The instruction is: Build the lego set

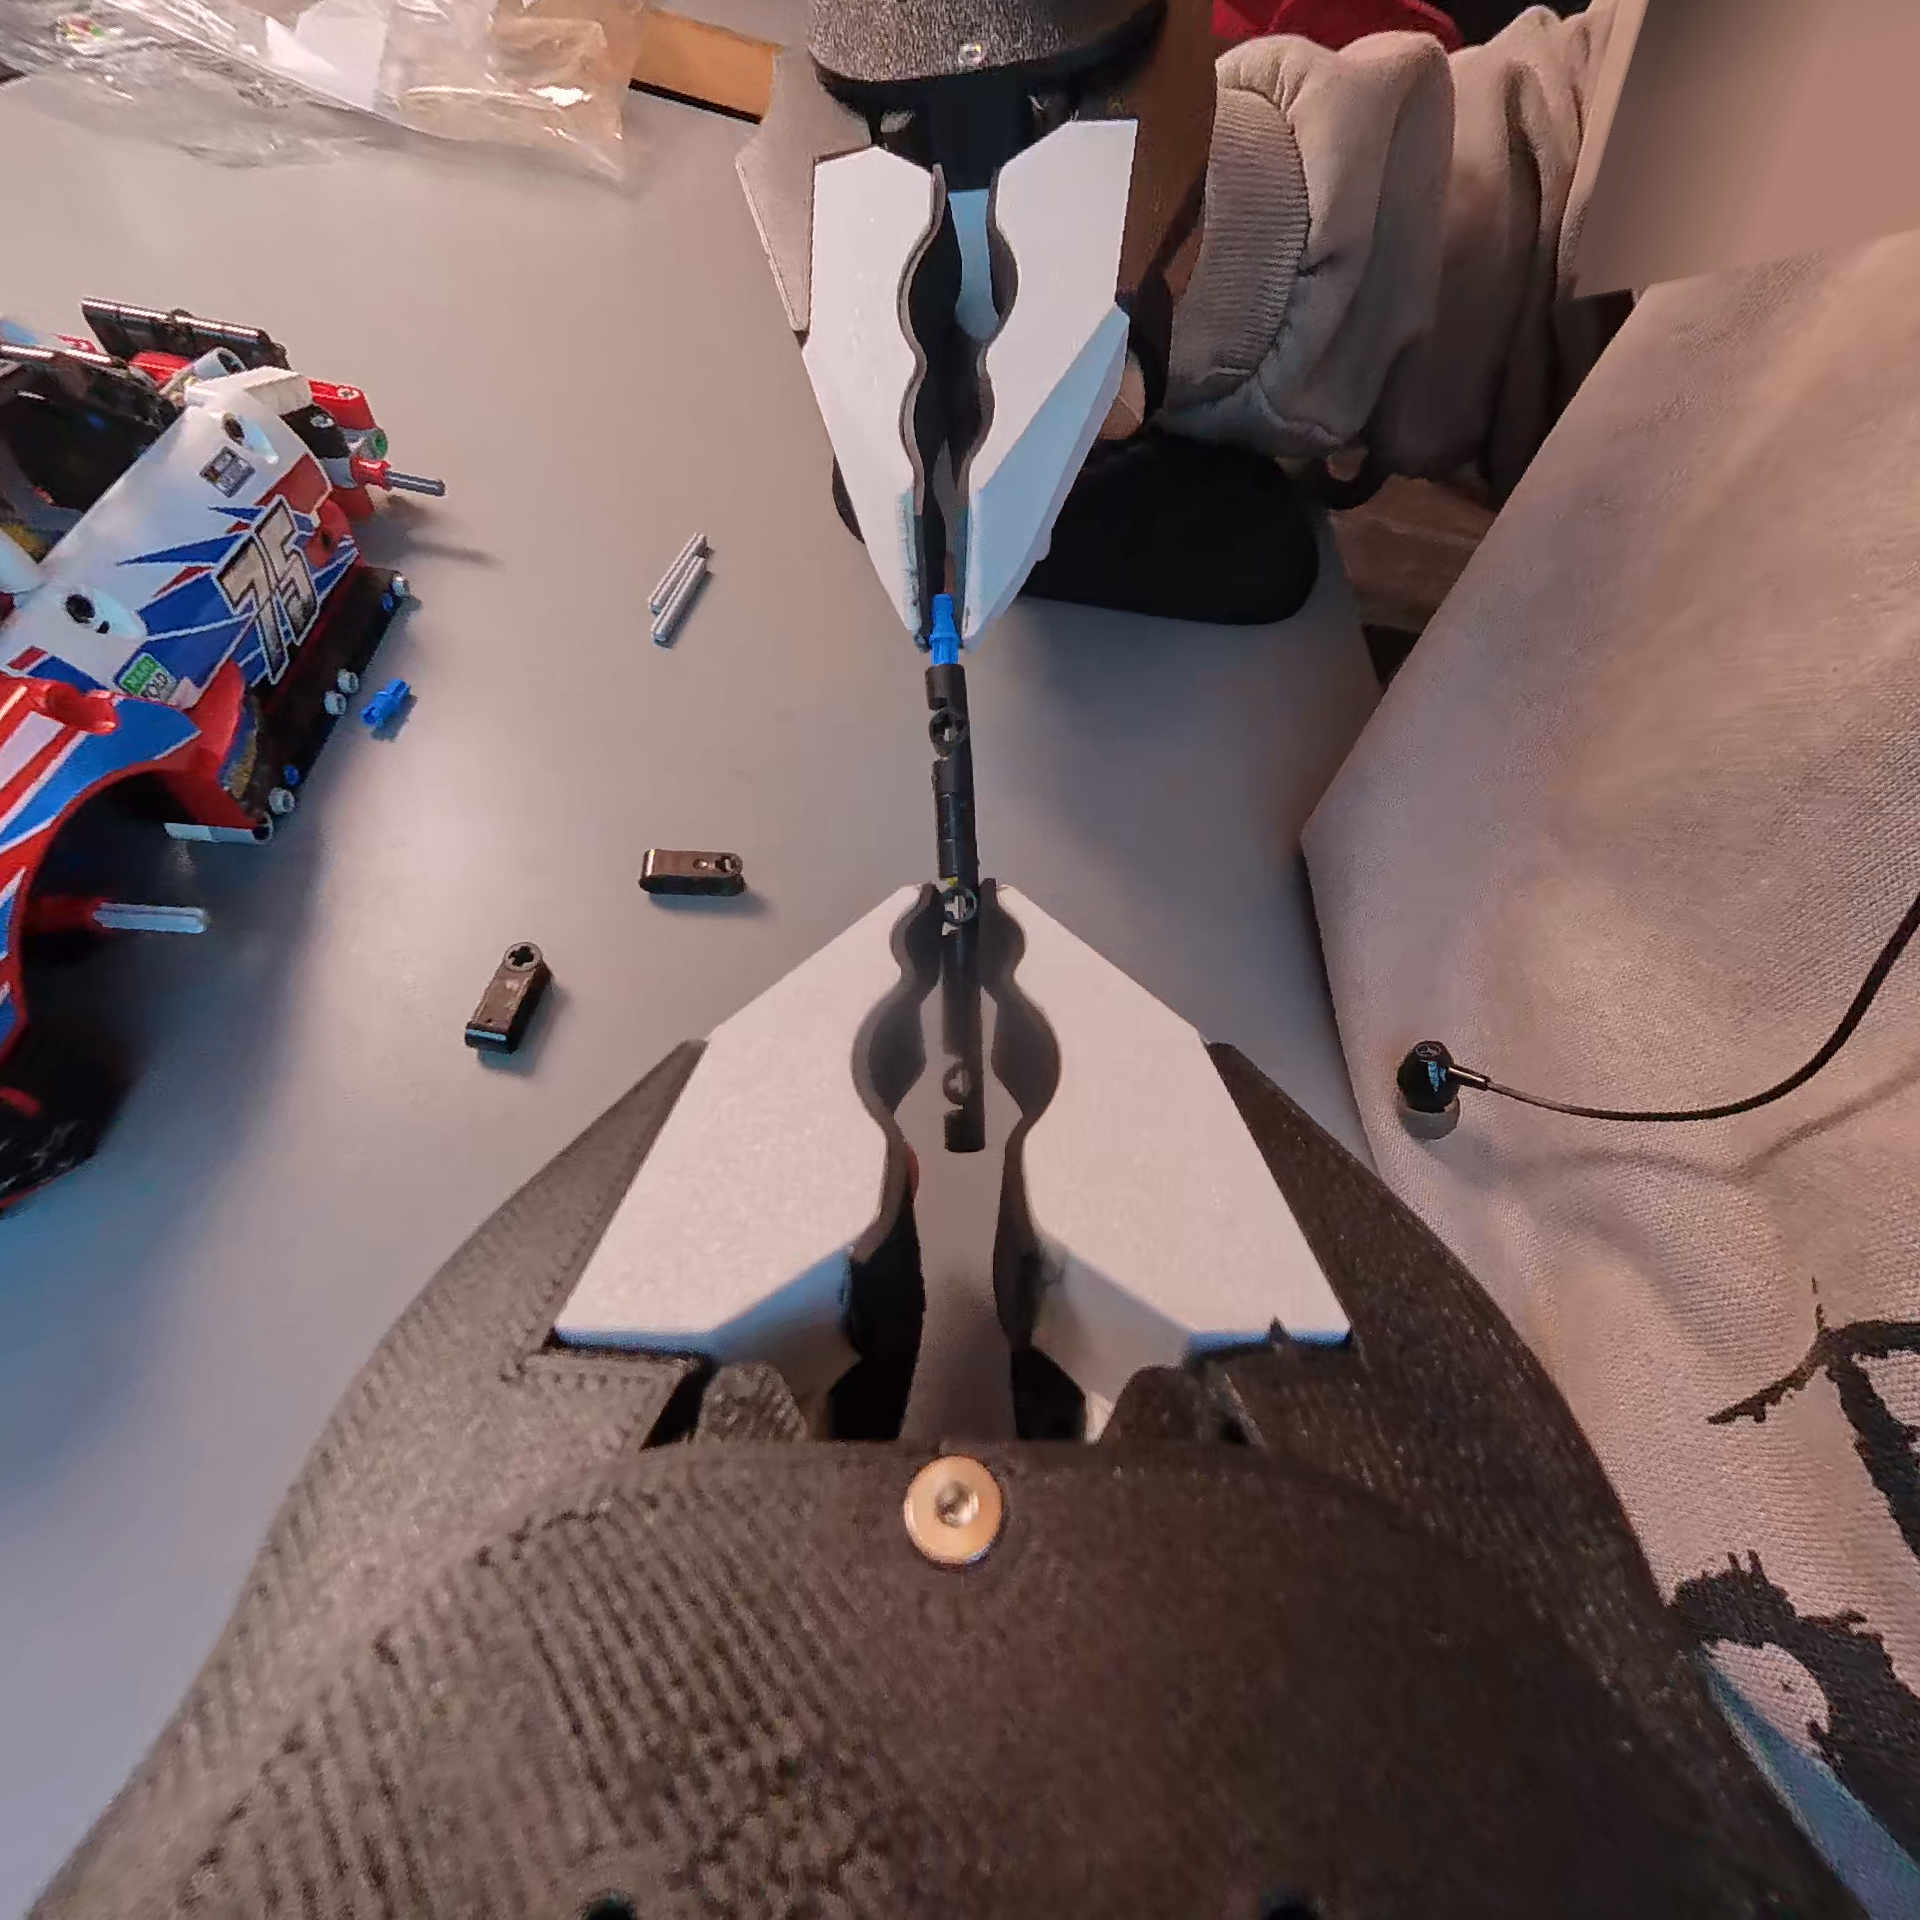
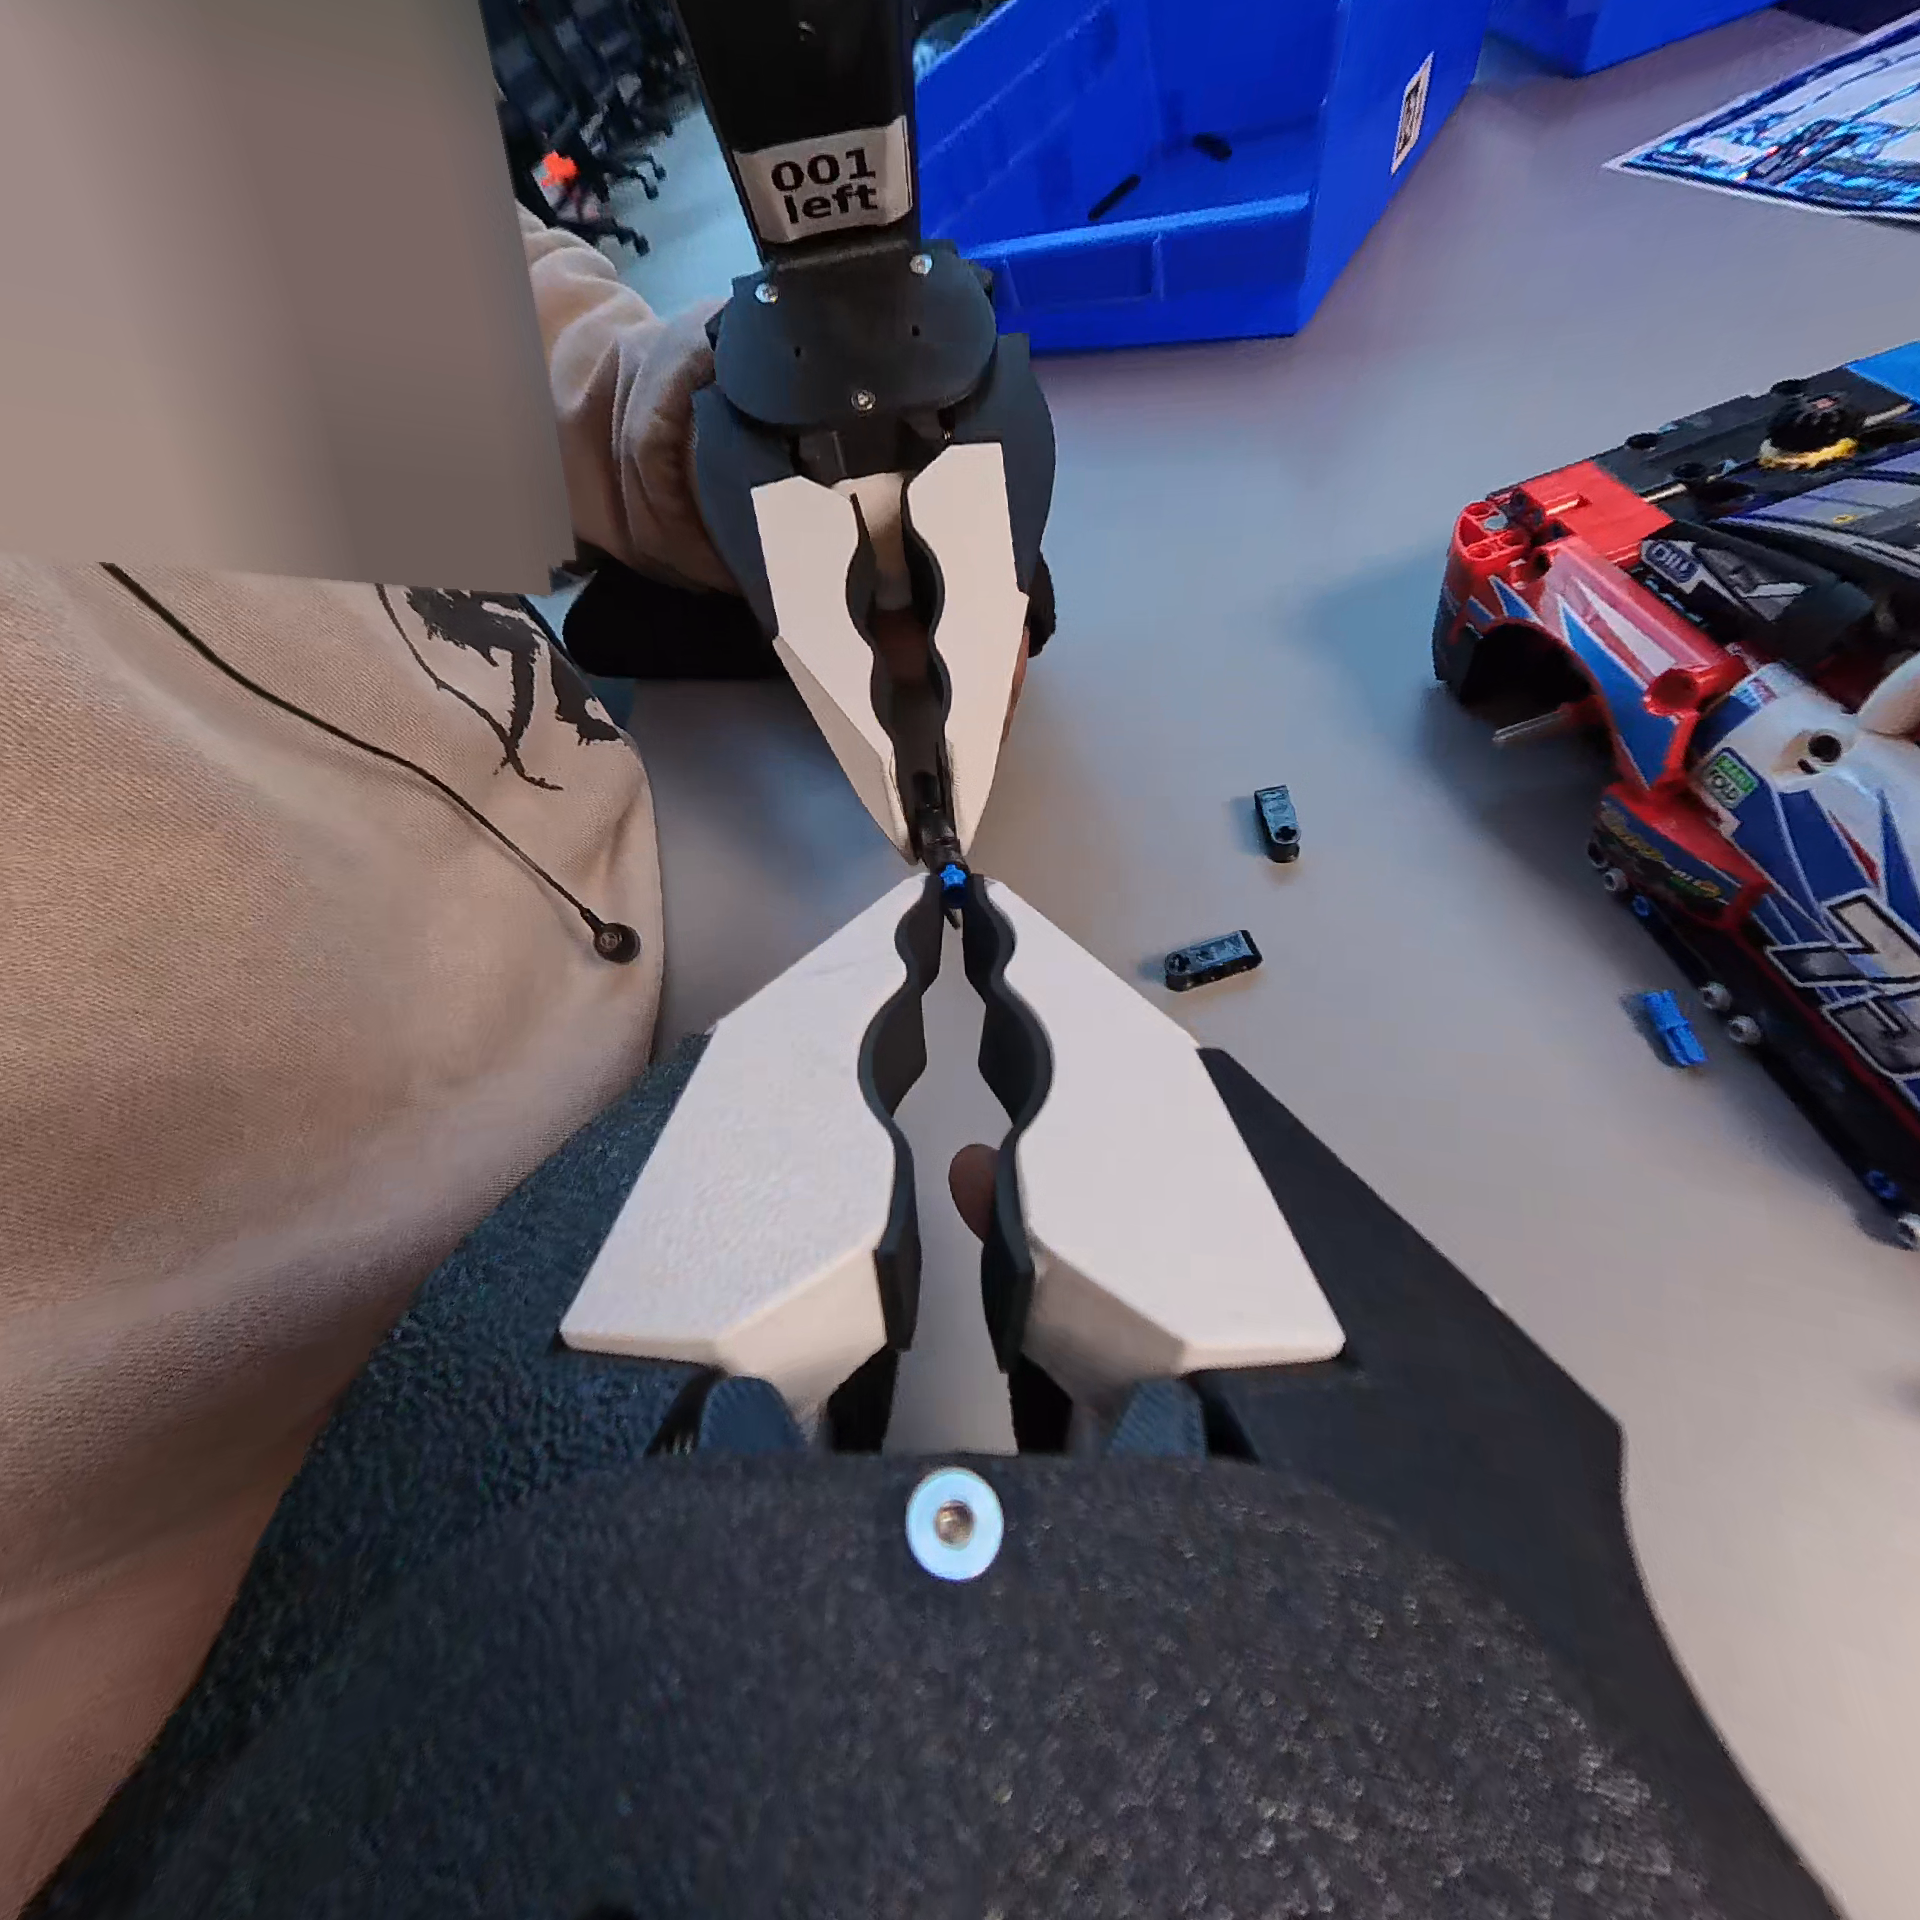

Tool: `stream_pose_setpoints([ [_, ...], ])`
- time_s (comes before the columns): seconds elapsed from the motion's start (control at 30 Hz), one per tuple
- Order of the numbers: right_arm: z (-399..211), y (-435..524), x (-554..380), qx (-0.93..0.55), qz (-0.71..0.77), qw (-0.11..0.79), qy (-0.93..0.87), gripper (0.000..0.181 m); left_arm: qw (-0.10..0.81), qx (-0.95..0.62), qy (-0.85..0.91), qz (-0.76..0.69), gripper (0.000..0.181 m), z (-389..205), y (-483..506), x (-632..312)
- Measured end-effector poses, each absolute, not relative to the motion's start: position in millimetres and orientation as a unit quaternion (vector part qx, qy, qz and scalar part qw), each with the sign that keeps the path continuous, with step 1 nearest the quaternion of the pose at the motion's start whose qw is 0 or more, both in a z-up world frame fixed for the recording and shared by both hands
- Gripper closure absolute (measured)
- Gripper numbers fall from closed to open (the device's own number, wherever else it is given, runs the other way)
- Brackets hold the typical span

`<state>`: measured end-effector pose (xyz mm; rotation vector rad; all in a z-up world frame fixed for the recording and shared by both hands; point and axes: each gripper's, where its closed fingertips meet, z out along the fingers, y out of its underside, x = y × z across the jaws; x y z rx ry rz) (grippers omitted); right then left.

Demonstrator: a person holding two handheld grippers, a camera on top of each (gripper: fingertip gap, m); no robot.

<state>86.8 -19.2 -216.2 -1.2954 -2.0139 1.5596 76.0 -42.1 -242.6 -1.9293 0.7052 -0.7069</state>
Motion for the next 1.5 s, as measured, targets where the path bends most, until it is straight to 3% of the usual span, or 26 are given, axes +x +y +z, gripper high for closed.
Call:
stream_pose_setpoints([
  [0.73,-236.3,-21.7,83.4,-0.471,0.487,0.15,-0.72,0.179,0.402,-0.818,0.316,-0.262,0.177,-260.9,-42.2,69.1],
  [0.97,-237.6,-33.9,80.1,-0.403,0.398,0.2,-0.799,0.148,0.408,-0.814,0.329,-0.25,0.177,-257.0,-46.8,71.5],
  [1.03,-241.5,-39.8,74.9,-0.39,0.385,0.207,-0.81,0.175,0.416,-0.809,0.332,-0.248,0.176,-251.7,-46.4,72.3],
  [1.07,-241.5,-40.3,73.6,-0.389,0.389,0.205,-0.81,0.177,0.425,-0.807,0.331,-0.241,0.176,-249.0,-45.2,69.8],
  [1.1,-238.1,-38.8,71.9,-0.394,0.402,0.204,-0.801,0.177,0.442,-0.8,0.323,-0.244,0.173,-243.3,-44.2,67.6],
  [1.23,-201.9,-31.8,69.9,-0.403,0.521,0.207,-0.724,0.177,0.49,-0.769,0.27,-0.31,0.136,-215.2,-45.4,53.6],
  [1.33,-187.6,-27.0,71.1,-0.401,0.571,0.211,-0.684,0.177,0.519,-0.739,0.25,-0.35,0.145,-194.3,-47.6,50.1],
  [1.43,-189.9,-28.8,69.5,-0.394,0.572,0.22,-0.685,0.177,0.534,-0.734,0.258,-0.331,0.176,-189.8,-45.6,49.9],
  [1.5,-189.7,-30.2,69.0,-0.39,0.575,0.222,-0.684,0.177,0.538,-0.733,0.272,-0.317,0.176,-188.7,-47.5,50.0],
])
